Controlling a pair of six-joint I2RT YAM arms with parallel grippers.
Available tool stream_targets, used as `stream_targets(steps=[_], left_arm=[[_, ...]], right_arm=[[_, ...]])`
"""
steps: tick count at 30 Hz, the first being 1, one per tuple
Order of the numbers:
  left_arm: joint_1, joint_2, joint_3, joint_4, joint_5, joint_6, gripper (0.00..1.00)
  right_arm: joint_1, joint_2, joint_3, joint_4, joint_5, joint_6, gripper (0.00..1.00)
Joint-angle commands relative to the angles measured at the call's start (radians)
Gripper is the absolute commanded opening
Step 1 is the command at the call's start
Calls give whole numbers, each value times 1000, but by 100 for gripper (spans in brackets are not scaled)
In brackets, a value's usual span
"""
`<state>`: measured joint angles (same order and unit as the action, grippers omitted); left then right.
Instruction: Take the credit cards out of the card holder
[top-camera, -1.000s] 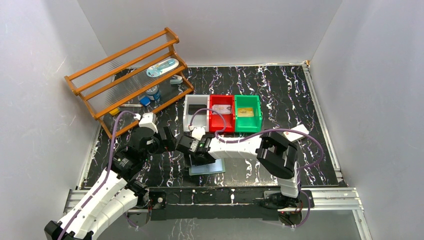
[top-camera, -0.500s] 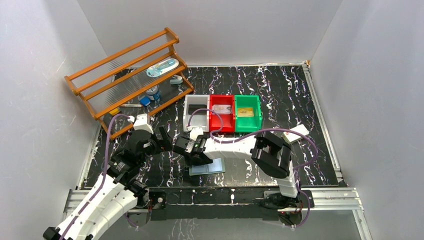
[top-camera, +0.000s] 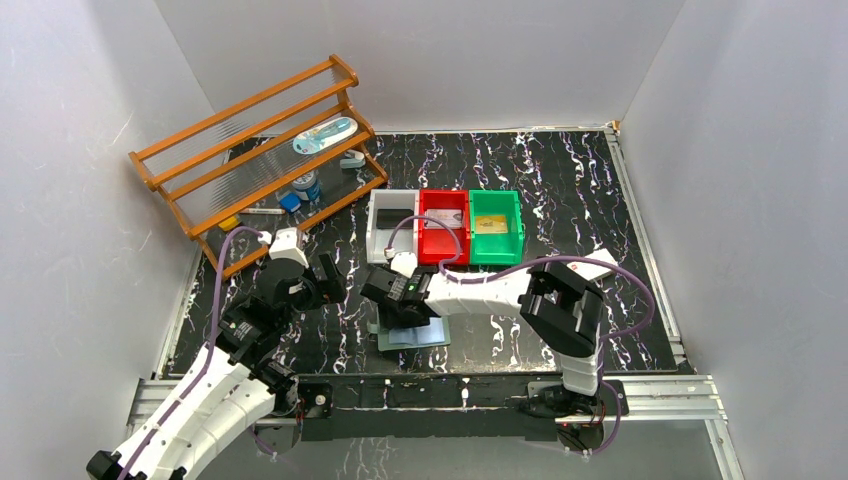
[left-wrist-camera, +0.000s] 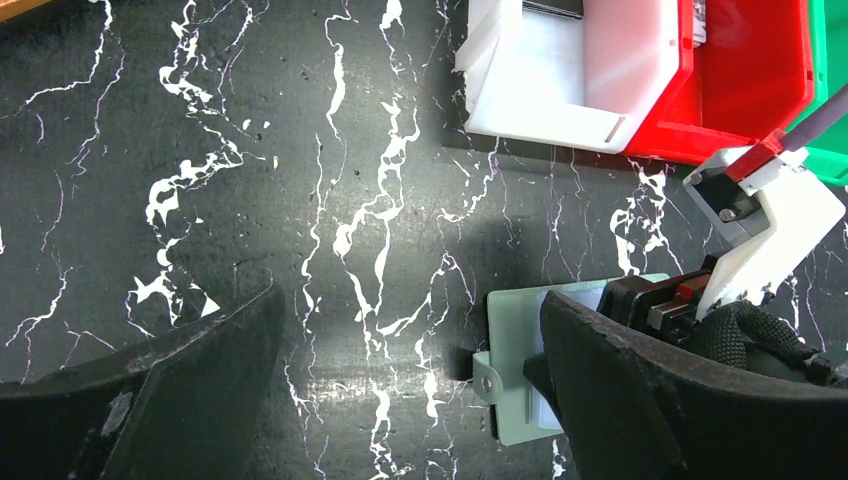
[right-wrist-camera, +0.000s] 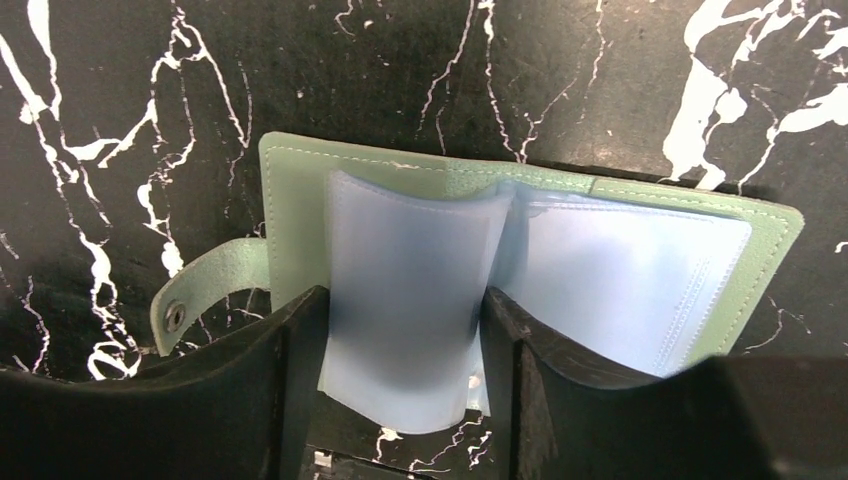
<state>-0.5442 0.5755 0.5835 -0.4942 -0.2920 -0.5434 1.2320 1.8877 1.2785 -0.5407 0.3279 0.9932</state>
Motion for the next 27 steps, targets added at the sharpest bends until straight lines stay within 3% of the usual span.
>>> stream_targets(steps=[1,6,15,22,27], left_arm=[[5,3,14,-4,16,-1,98],[5,14,6,6,15,-8,98],[6,142,47,14,64,51,98],[6,188,105,35,35,107,98],[33,269,241,48,33,254,98]], right_arm=[[-3,-4,50,-37,-4,-37,69],[-3,-73,141,-123,92,-120,83],[-80,-263,64,-216,336,-132,98],[-127,-468,-71,-22,446,-321,98],[-131,-650,-180,239,468,-581,98]])
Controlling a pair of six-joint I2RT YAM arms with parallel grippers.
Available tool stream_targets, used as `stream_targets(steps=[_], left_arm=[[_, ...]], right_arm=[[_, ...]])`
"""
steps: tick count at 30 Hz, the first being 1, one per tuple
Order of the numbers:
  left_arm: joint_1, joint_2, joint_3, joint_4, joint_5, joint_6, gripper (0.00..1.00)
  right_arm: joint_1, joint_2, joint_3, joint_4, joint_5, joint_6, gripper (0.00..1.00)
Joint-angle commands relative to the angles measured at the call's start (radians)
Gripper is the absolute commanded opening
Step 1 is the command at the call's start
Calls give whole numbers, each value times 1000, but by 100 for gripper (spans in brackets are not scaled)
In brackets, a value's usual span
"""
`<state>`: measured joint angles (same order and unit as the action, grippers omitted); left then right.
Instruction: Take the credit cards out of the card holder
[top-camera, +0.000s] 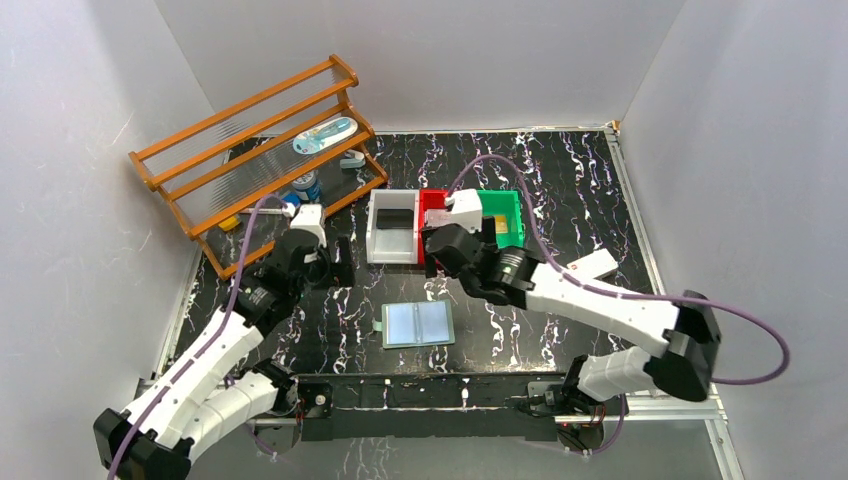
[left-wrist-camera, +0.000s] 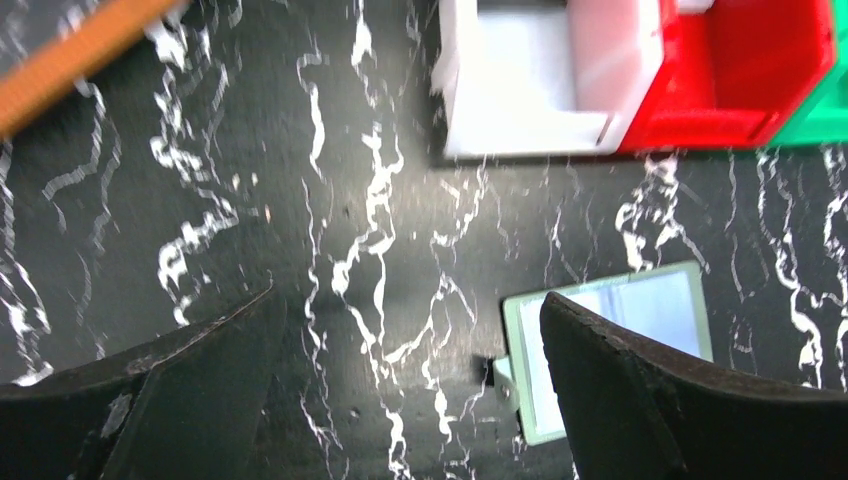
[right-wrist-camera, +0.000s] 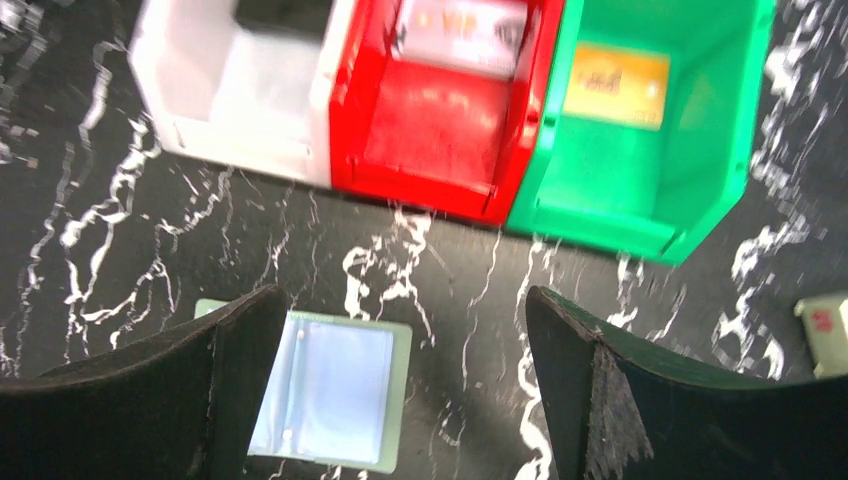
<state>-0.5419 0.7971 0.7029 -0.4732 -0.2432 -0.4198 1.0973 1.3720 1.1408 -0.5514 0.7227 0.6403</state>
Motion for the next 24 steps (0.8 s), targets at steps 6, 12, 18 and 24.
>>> stream_targets(steps=[6,12,18,24], left_arm=[[392,175,254,27,140,111,99],[487,184,341,-5,120,50,98],[486,126,362,-31,51,32,98],[487,136,444,-84,-37,67,98]], right_arm=[[-10,-292,-79,334,67,-409,98],[-222,-320,-42,253,-14,-367,98],[-617,-299,72,224,-347,-347,98],[-801,-180,288,184,-597,-358,98]])
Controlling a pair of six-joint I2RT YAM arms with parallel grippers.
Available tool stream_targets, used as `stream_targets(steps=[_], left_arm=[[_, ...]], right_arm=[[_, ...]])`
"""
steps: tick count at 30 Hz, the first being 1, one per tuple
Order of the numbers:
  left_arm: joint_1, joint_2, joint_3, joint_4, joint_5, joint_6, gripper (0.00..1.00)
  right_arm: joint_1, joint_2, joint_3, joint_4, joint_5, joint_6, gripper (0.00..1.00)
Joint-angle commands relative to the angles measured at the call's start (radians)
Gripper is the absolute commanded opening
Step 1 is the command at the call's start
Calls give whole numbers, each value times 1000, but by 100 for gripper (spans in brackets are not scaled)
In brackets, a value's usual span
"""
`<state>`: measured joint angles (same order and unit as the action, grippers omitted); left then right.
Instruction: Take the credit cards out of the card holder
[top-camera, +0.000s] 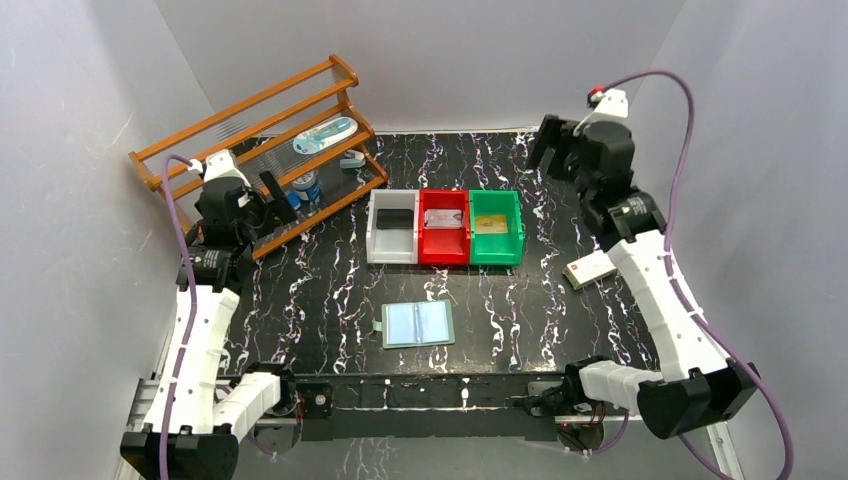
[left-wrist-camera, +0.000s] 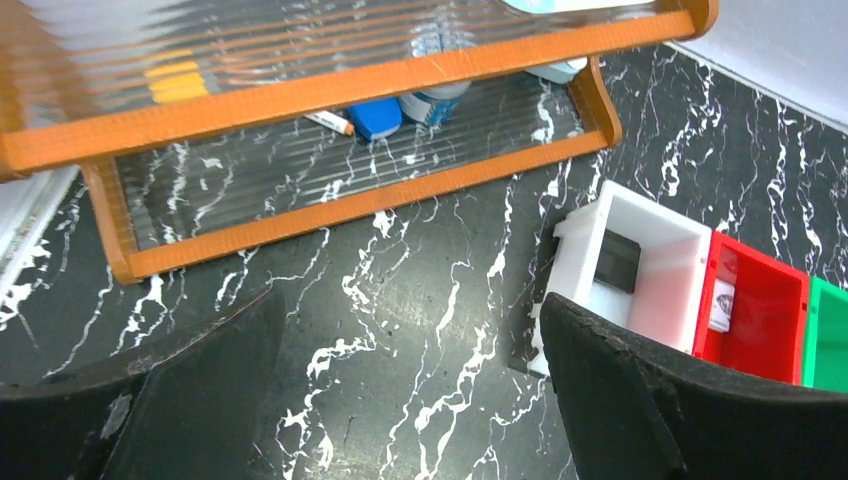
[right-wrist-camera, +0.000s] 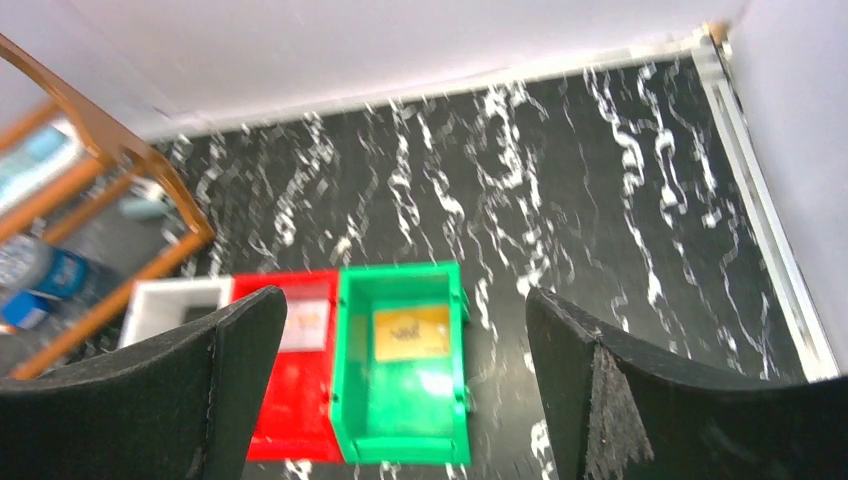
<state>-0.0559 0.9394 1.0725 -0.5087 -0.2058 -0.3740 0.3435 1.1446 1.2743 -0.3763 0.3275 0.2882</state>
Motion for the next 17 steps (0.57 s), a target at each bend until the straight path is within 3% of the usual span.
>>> stream_targets(steps=[1,8,17], left_arm=[[0,-8,83,-50,-88,27,98],[1,10,176,-56,-134,93,98],[1,8,190,-57,-88,113,98]], right_arm=[[-50,60,170,-3,-191,5,98],[-53,-32,18,2,-133,49,98],[-53,-66,0,-55,-182,20,98]])
